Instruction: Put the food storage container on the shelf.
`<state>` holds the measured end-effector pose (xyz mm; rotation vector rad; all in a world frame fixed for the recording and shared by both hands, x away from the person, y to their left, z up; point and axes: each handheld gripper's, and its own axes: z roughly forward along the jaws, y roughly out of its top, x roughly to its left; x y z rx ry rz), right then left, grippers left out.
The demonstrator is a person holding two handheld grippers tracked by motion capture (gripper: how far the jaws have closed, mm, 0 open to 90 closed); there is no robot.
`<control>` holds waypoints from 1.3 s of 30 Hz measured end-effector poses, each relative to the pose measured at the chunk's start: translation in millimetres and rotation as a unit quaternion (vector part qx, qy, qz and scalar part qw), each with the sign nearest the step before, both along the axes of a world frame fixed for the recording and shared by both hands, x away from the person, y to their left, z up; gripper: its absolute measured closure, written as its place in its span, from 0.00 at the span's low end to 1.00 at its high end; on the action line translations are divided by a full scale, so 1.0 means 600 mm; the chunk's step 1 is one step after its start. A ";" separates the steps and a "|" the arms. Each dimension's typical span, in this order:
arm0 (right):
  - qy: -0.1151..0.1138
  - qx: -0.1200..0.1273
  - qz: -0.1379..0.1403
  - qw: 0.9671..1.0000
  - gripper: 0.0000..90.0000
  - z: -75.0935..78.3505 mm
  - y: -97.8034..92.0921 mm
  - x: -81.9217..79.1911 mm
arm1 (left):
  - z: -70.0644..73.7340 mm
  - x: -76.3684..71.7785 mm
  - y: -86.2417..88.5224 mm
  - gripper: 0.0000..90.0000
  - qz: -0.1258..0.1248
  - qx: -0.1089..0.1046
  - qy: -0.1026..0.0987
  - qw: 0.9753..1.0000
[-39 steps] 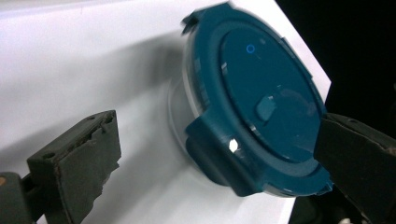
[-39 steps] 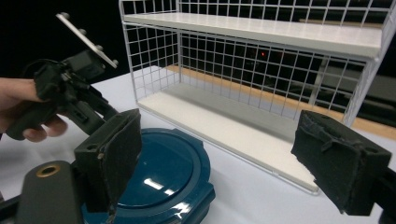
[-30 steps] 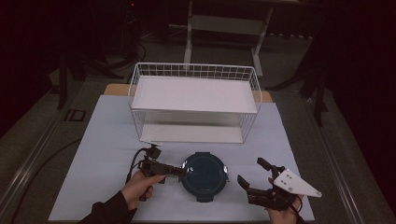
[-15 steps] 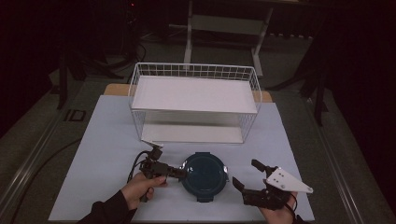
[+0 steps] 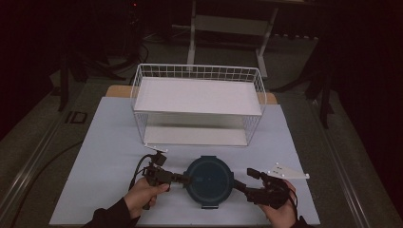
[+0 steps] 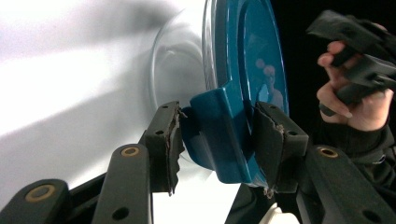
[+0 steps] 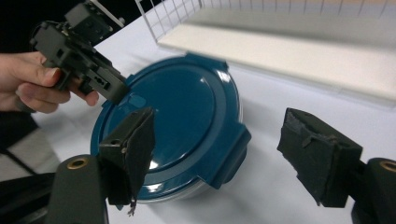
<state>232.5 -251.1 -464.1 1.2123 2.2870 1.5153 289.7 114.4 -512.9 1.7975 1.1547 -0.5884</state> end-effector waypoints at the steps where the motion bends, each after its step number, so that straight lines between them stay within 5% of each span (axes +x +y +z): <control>1: 0.023 0.008 0.008 1.000 0.32 -0.005 -0.002 0.007 | 0.001 -0.002 0.000 0.60 -0.004 0.001 -0.007 1.000; 9: 0.113 0.059 0.020 0.992 0.42 -0.037 -0.012 0.037 | 0.008 -0.017 -0.003 0.61 -0.019 0.001 -0.060 0.998; 13: 0.145 0.064 0.024 0.987 0.47 -0.051 -0.012 0.042 | 0.011 -0.023 -0.005 0.62 -0.024 0.003 -0.074 0.997; 19: 0.182 0.074 0.034 0.980 0.51 -0.064 -0.010 0.044 | 0.011 -0.027 -0.002 0.62 -0.028 0.002 -0.076 0.997; 24: 0.226 0.110 0.054 0.966 0.58 -0.076 -0.011 0.048 | 0.011 -0.029 -0.003 0.62 -0.027 0.001 -0.078 0.997; 29: 0.243 0.130 0.058 0.959 0.61 -0.082 -0.014 0.051 | 0.008 -0.028 -0.001 0.62 -0.025 -0.005 -0.066 0.997; 39: 0.244 0.137 0.050 0.959 0.62 -0.079 -0.010 0.044 | 0.012 -0.040 -0.001 0.62 -0.013 0.006 -0.076 0.997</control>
